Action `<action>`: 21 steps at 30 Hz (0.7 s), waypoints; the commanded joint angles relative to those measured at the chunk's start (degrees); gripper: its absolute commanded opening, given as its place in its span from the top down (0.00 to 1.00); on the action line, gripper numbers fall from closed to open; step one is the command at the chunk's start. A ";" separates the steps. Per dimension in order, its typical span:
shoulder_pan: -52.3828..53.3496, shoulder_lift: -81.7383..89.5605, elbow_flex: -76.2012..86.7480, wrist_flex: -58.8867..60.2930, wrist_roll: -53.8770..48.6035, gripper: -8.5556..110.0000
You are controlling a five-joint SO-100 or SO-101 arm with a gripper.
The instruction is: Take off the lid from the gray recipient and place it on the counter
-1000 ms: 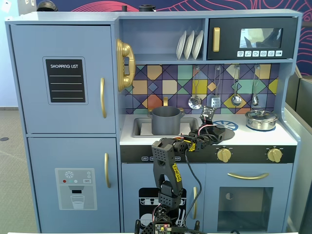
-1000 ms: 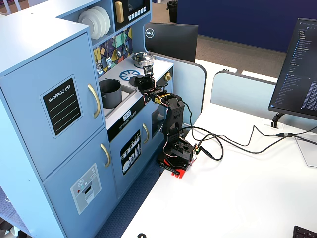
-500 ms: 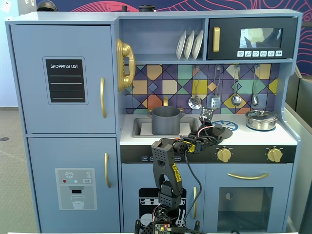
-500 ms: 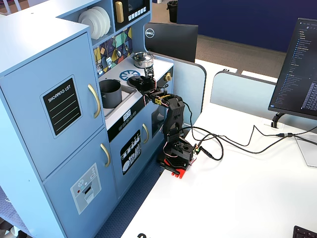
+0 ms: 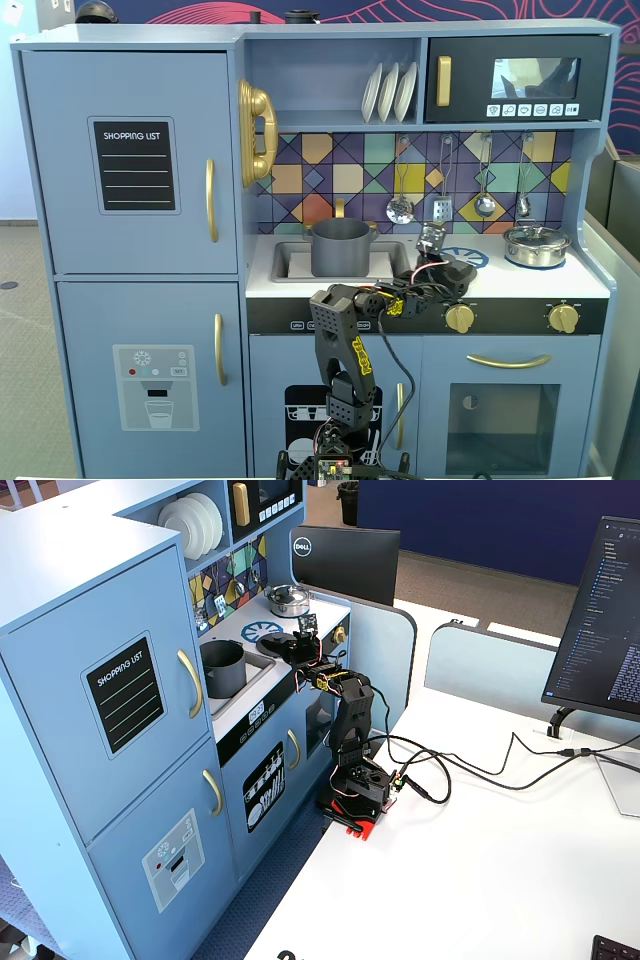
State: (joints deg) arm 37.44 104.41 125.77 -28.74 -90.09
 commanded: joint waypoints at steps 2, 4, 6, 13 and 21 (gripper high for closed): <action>-2.55 9.23 -2.20 1.93 1.76 0.61; -3.87 14.50 -3.34 6.24 2.46 0.62; -5.27 21.45 -4.39 13.71 2.81 0.64; -9.49 52.03 -5.63 67.59 3.87 0.93; -27.42 71.72 15.29 99.93 -0.26 0.93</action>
State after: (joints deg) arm 15.47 169.28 133.68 63.63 -89.47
